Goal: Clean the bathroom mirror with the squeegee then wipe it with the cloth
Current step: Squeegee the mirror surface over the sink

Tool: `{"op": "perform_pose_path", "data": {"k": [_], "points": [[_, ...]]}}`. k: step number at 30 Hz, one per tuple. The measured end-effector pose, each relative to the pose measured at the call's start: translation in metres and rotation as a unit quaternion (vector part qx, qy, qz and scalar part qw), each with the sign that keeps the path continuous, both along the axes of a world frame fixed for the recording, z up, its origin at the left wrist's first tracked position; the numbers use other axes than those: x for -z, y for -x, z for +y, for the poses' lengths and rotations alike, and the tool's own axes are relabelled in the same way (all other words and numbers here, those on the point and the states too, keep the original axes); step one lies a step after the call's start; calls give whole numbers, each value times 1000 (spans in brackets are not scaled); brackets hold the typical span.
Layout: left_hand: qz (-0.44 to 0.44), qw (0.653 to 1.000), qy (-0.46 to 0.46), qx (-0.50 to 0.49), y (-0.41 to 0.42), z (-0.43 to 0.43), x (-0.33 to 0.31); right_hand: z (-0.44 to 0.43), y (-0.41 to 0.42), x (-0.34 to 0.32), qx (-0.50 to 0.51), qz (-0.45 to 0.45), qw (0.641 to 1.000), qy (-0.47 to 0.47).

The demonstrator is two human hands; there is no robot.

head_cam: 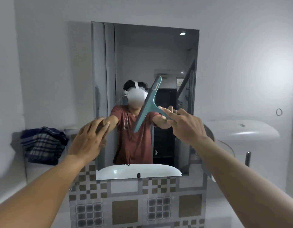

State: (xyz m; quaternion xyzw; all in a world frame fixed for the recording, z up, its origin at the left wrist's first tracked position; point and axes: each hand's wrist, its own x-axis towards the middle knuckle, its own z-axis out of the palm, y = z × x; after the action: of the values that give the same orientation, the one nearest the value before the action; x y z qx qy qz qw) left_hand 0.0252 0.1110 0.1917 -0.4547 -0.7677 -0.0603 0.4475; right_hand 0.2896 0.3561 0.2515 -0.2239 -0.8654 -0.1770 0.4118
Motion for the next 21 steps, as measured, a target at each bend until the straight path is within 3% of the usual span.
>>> {"op": "perform_pose_path", "data": {"k": [5,16,21], "points": [[34,999,-3,11,4,0,2,13,-19,19,19,50,996,76],[12,999,-18,32,3,1,3,-9,-14,67,44,127,968,214],[14,998,-28,47,5,2,-7,-23,5,86,50,170,957,230]]}}
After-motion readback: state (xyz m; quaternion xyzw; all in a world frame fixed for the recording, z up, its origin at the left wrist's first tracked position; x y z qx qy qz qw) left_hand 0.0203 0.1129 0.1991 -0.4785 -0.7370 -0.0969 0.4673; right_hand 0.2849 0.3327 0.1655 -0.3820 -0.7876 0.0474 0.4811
